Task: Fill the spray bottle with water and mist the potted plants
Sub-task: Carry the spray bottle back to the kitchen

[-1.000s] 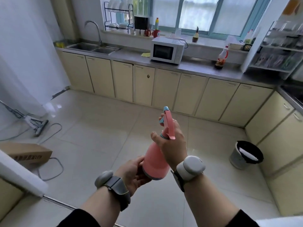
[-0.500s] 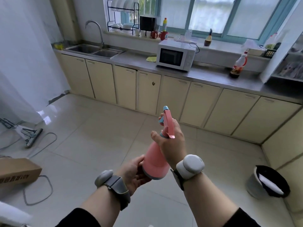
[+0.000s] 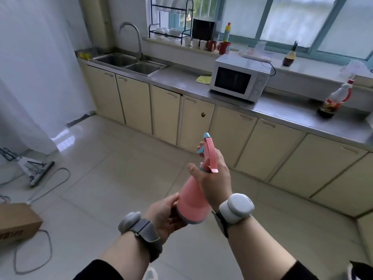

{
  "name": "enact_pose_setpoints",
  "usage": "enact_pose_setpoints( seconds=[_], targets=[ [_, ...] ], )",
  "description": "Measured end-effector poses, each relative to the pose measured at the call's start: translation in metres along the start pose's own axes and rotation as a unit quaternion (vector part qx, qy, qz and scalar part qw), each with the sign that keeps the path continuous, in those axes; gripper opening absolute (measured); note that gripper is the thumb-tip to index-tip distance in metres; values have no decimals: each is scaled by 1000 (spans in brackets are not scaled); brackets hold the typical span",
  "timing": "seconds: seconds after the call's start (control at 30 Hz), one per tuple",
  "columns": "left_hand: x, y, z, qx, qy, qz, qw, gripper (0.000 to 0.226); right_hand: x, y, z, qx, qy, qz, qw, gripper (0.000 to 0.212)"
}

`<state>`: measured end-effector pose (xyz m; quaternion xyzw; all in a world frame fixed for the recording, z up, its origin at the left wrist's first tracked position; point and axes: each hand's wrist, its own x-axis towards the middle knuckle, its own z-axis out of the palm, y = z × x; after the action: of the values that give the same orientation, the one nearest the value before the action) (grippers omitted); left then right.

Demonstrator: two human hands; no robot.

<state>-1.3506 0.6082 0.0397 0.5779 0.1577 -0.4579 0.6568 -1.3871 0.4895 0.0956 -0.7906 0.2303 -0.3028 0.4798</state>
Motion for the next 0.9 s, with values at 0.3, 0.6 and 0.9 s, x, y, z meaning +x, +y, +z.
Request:
enact_pose_setpoints(
  seconds=[0.3, 0.6, 0.9],
  targets=[
    [105, 129, 12, 15, -21, -1, 1000, 43, 146, 16, 61, -2, 12, -3, 1000, 37],
    [202, 234, 37, 38, -25, -6, 999, 44, 281, 40, 101, 5, 26, 19, 999, 37],
    [305, 328, 90, -1, -12, 9, 1000, 40, 430, 71, 119, 10, -14, 9, 1000, 43]
  ],
)
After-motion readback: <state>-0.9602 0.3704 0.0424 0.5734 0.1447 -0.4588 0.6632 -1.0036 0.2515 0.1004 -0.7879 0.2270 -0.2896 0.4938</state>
